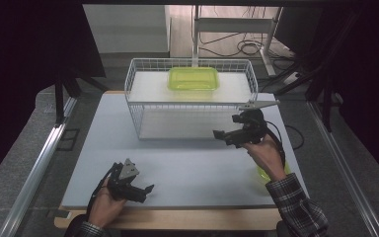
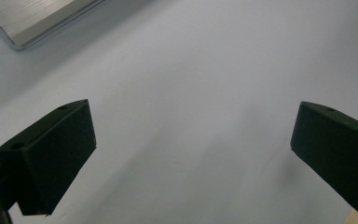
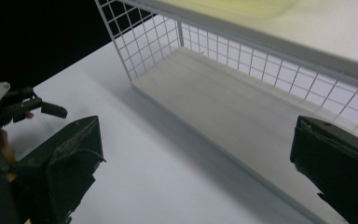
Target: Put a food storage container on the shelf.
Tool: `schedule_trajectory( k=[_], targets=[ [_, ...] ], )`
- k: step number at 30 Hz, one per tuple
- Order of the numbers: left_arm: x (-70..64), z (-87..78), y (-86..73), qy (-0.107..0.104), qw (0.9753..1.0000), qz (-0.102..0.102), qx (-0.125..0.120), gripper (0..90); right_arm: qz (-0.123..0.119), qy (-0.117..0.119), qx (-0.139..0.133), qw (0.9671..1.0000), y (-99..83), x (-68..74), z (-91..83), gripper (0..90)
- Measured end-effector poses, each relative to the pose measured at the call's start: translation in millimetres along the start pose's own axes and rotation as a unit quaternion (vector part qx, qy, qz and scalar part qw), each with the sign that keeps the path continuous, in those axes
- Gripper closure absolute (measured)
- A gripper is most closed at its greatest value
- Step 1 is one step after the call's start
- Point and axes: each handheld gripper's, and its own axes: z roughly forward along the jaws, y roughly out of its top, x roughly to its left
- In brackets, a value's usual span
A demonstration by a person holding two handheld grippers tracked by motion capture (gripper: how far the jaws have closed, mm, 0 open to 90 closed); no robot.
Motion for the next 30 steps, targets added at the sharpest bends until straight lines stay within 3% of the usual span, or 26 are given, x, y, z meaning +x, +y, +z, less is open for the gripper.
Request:
schedule_trajectory(
  k=[13, 16, 22, 30],
  targets=[
    [-1.9, -1.8, 1.3, -0.017, 0.9997, 0.000, -0.015, 0.4, -0.008, -0.012, 0.014, 0.9998, -36.1, 6.7, -9.8, 1.6],
    [-2.2, -1.5, 1.3, -0.011, 0.9998, 0.015, -0.010, 0.9, -0.007, -0.023, 0.017, 0.9996, -46.3, 10.8, -11.1, 2.4],
    [-3.2, -1.7, 1.5, 0.001, 0.9998, 0.020, -0.009, 1.3, -0.020, -0.030, 0.027, 0.9990, -63.6, 18.3, -5.9, 2.3],
    [-5.5, -0.3, 1.9, 0.001, 0.9997, 0.024, -0.001, 0.9, -0.026, -0.044, 0.035, 0.9981, -83.0, 22.4, 1.9, 1.3]
  ],
)
